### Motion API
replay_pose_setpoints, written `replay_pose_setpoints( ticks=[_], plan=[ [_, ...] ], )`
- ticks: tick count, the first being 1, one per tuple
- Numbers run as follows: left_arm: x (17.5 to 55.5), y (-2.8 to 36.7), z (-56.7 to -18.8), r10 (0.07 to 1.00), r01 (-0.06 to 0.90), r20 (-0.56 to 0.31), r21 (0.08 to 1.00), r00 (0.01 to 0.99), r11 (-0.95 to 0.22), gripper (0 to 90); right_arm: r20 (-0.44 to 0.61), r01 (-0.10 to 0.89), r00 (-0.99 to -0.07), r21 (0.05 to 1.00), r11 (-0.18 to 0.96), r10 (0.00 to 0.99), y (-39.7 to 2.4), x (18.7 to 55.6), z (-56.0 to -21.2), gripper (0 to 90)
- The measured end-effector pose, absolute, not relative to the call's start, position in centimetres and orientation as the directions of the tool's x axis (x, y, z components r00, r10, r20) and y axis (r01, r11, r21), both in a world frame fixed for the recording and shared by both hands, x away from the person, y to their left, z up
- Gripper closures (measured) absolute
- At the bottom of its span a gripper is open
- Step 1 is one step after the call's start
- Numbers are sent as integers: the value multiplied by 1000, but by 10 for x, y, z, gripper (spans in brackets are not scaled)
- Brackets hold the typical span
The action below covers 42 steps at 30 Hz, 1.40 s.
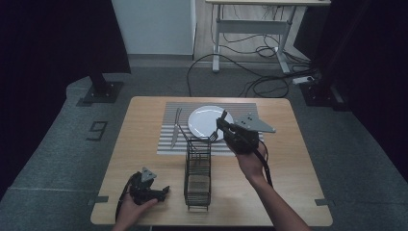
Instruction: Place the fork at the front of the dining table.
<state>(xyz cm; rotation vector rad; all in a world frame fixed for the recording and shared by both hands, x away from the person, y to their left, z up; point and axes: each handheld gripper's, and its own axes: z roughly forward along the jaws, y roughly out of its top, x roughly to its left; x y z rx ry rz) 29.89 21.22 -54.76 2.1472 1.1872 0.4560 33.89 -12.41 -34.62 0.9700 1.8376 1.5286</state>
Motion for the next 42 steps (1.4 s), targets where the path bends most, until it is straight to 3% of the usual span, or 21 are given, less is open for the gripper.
replay_pose_setpoints(
  ticks=[16, 28, 42],
  plan=[
    [299, 212, -548, 847, 626, -3, 674, 532, -391, 63, 56, 206, -488, 977, 52, 871, -170, 348, -351, 863],
    [299, 212, -548, 847, 627, -3, 675, 531, -390, 63, 84, 284, -394, 958, 35, 915, -200, 366, -382, 863],
    [299, 212, -548, 848, 627, -4, 675, 530, -389, 63, 38, 370, -295, 926, 77, 955, -219, 396, -423, 863]
  ],
)
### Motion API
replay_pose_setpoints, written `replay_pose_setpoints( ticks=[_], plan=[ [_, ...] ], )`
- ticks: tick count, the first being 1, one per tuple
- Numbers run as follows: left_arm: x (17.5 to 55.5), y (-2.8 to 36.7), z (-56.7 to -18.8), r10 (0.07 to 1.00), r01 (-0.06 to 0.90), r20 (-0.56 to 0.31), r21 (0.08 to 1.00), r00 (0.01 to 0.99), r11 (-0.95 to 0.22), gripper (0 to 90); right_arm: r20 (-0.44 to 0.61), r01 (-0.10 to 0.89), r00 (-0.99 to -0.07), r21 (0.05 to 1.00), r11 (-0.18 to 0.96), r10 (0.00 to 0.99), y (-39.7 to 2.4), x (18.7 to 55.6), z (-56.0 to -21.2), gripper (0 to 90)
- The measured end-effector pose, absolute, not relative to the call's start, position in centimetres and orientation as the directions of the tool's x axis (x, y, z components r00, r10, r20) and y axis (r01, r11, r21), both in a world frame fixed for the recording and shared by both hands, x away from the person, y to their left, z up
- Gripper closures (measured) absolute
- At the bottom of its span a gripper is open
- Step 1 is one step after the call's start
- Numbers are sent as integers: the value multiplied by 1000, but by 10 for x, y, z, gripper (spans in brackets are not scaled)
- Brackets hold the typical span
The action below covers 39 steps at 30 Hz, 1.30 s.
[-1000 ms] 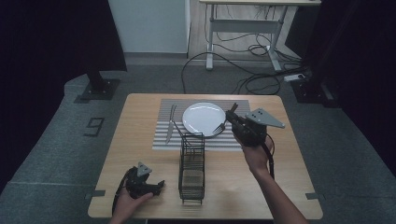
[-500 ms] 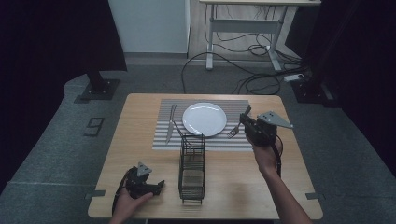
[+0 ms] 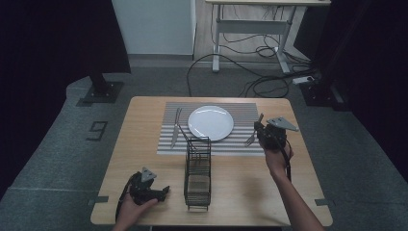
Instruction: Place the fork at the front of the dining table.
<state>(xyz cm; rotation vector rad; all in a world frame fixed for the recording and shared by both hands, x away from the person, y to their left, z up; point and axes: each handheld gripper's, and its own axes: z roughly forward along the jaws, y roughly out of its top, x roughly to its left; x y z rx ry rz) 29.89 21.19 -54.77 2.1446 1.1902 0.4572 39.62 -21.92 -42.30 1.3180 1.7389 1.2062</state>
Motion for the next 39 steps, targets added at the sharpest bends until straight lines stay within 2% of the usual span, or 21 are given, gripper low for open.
replay_pose_setpoints(
  ticks=[12, 21, 30, 39],
  plan=[
    [299, 212, -548, 847, 627, -3, 675, 531, -390, 63, -15, 412, -245, 904, 118, 969, -223, 413, -449, 862],
    [299, 212, -548, 847, 627, -4, 675, 531, -390, 63, -33, 437, -240, 889, 138, 970, -217, 421, -463, 856],
    [299, 212, -548, 847, 627, -3, 674, 531, -390, 63, -56, 418, -248, 894, 159, 967, -214, 421, -467, 851],
    [299, 212, -548, 847, 627, -4, 674, 531, -390, 63, -58, 479, -253, 860, 177, 966, -214, 430, -479, 849]
  ],
)
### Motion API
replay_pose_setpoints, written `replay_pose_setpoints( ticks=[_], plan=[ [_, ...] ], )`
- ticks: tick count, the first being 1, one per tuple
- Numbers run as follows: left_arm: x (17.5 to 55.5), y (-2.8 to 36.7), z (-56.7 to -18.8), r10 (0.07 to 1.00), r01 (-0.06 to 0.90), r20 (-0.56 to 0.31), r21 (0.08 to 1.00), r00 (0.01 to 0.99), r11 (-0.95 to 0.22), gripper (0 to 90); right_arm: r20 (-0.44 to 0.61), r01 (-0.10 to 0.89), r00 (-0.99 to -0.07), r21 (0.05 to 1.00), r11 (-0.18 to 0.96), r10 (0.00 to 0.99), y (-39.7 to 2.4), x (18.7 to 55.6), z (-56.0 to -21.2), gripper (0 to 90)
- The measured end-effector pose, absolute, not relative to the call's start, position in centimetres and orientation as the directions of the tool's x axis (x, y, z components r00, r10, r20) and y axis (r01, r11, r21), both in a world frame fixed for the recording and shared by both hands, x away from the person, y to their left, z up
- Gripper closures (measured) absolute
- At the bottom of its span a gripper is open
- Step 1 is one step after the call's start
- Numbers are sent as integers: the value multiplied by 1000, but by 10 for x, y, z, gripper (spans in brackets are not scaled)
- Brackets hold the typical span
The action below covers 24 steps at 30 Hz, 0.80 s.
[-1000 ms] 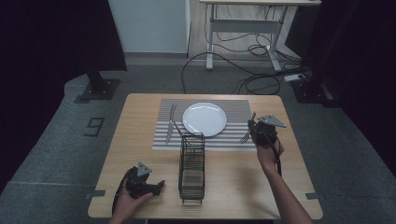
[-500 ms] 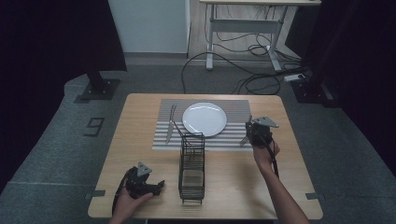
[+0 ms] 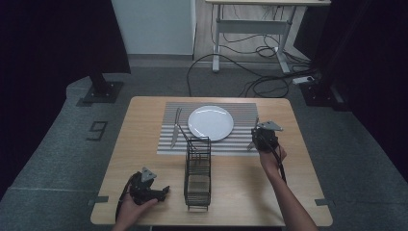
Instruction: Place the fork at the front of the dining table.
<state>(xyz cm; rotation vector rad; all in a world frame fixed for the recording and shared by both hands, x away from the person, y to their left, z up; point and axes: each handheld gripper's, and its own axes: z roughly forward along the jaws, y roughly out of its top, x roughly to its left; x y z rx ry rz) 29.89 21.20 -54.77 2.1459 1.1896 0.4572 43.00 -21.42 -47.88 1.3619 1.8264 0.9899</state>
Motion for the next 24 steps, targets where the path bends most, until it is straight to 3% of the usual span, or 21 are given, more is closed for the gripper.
replay_pose_setpoints(
  ticks=[24],
  plan=[
    [299, 212, -548, 847, 627, -3, 675, 531, -390, 63, 11, 502, -242, 857, 116, 970, -220, 445, -491, 863]
  ],
)
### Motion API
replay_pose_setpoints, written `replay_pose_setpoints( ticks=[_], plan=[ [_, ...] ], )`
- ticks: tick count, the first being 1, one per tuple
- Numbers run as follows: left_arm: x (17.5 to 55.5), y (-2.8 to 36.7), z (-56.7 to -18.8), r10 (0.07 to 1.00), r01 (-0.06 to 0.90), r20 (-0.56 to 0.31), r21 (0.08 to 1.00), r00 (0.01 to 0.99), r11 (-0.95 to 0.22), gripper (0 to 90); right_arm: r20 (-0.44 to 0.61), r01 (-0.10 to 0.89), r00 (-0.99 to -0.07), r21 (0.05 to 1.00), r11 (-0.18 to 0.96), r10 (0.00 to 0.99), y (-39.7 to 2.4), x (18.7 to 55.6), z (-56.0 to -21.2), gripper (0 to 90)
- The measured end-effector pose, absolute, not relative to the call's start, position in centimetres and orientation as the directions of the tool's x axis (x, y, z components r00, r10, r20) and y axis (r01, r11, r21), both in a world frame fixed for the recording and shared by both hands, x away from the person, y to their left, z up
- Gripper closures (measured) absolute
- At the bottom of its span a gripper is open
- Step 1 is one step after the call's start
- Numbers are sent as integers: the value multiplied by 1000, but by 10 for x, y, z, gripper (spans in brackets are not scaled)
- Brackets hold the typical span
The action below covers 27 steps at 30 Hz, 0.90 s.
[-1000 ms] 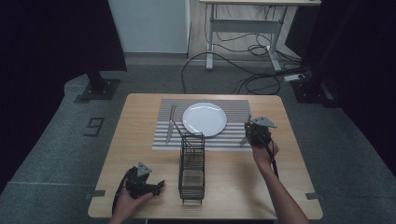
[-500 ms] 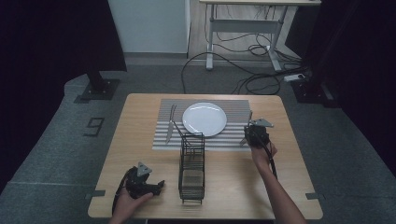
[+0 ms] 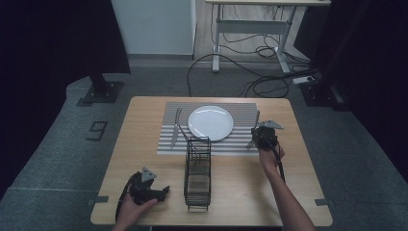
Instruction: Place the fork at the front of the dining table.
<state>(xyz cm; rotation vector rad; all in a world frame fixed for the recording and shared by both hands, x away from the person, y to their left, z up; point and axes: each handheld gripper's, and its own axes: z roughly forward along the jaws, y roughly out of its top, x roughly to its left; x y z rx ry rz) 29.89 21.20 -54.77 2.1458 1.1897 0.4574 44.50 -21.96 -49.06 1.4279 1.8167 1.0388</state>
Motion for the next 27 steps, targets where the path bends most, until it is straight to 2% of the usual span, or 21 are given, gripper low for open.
replay_pose_setpoints(
  ticks=[8, 27],
  plan=[
    [299, 212, -548, 847, 627, -4, 675, 531, -390, 63, -4, 533, -249, 834, 141, 968, -213, 436, -490, 862],
    [299, 212, -548, 847, 627, -4, 675, 531, -390, 63, 59, 547, -193, 835, 57, 979, -216, 464, -503, 861]
  ],
)
